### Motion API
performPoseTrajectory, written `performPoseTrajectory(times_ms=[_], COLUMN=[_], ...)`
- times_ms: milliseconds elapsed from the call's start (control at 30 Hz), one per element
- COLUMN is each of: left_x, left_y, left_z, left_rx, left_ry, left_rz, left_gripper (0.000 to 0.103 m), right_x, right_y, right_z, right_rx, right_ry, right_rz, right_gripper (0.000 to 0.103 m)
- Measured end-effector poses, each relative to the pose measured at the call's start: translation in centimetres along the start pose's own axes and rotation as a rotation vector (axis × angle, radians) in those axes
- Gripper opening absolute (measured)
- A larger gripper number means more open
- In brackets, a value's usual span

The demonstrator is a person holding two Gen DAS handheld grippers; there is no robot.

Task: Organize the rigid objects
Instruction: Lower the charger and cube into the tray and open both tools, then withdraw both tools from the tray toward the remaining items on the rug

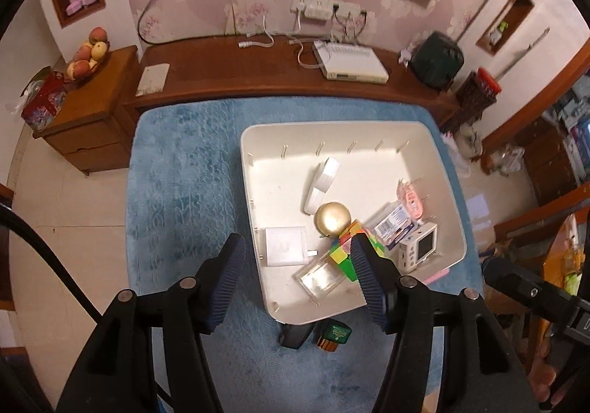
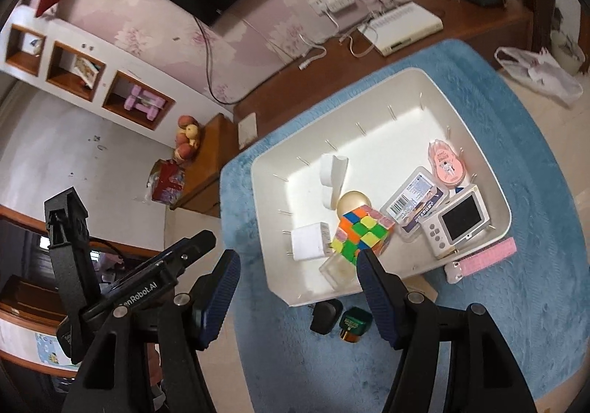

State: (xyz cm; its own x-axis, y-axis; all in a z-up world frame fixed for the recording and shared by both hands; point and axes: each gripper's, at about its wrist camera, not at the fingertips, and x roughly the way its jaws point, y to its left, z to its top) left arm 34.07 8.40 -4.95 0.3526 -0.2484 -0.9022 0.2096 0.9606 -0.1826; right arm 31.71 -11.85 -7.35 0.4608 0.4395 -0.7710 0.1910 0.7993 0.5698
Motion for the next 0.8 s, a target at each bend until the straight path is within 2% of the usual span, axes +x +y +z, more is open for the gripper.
performPoseTrajectory(times_ms=[167,400,533,733,800], left_x=[-2.7,-4.9,-5.5,-6.0,-6.1], left_y=[1.3,2.9,3.3,3.4,3.3], left_z=[-1.5,-4.1,-5.5,-7.5,-8.0], left_rx=[-0.018,-0.029,-0.015,0.008,0.014], left_ry=[-0.085,-0.151,-0.153,-0.152,-0.153], left_rz=[-0.015,-0.043,-0.020,-0.002,-0.006], left_gripper=[0.069,0.071,0.071,0.071,0.071], right_x=[-2.0,-4.2,-5.3,-6.7,-7.1], right_y=[1.2,2.8,4.0,5.6,6.0], right_z=[-2.1,-5.5,-7.3,-10.0,-11.0], right_rx=[-0.039,-0.089,-0.132,-0.217,-0.246], right_ry=[-0.070,-0.158,-0.214,-0.289,-0.318], right_rz=[-0.014,-0.041,-0.051,-0.084,-0.095], right_gripper=[0.067,0.067,0.072,0.073,0.079])
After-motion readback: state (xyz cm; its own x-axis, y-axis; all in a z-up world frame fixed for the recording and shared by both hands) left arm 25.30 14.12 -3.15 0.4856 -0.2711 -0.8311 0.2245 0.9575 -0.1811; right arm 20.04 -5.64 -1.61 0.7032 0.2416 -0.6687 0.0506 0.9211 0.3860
